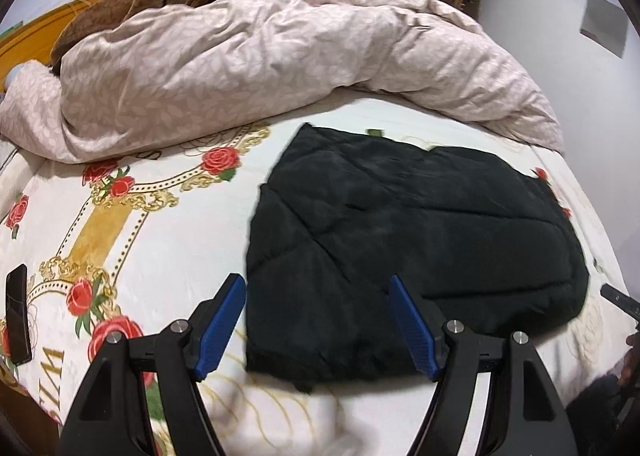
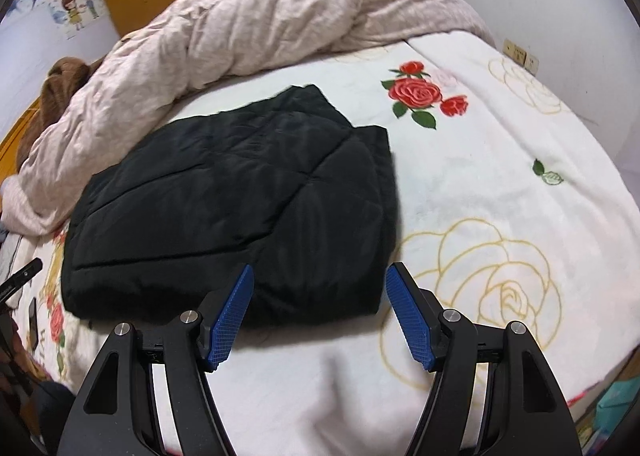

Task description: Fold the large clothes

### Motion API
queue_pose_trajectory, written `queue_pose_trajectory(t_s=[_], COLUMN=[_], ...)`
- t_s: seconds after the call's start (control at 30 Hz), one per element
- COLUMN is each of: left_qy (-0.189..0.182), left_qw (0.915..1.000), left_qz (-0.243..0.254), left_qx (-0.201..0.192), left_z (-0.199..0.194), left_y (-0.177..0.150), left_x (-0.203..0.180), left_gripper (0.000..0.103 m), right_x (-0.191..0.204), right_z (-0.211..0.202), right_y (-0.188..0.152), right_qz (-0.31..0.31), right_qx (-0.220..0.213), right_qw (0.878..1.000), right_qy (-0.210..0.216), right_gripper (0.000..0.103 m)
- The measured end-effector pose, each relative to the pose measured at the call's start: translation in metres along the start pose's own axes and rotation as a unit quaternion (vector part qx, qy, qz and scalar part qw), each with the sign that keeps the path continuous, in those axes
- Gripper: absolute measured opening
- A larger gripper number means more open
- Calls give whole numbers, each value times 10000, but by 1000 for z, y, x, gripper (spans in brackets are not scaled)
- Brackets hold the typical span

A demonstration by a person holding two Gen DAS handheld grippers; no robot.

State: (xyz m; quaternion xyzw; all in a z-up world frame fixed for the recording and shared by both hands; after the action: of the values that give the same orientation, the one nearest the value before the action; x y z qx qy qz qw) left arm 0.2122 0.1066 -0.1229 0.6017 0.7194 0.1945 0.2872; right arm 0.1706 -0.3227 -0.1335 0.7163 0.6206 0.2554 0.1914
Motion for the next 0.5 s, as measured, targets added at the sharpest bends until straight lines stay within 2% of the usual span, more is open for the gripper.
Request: queue_pose_trajectory(t_s=[0.33,0.5], left_qy=[86,-134], left_qw=[9993,9980], left_qz=[-193,-304], left_qx=[323,544], left_z=[70,104], left_y=[21,20], left_x=[38,36], left_gripper=[75,76], right_x=[-19,-19], right_z=[46,75], right_y=[30,32], right_qz=[80,119], right_qx=[152,392], right_qw=[9997,9989], right_qy=[152,236], right_gripper=[69,70])
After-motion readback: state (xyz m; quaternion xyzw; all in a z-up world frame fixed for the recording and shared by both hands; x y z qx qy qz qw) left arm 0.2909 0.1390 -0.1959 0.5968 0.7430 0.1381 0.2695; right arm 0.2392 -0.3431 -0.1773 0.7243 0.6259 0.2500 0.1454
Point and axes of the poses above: each gripper's, at about its wrist camera, not at the fingertips, and z roughly the way its jaws point, x to its left, y to its top, the point moved 10 cm from there along z, roughly the way its jaws point, and after that the axes turned 3 degrees about -z, right-handed, at the moved point
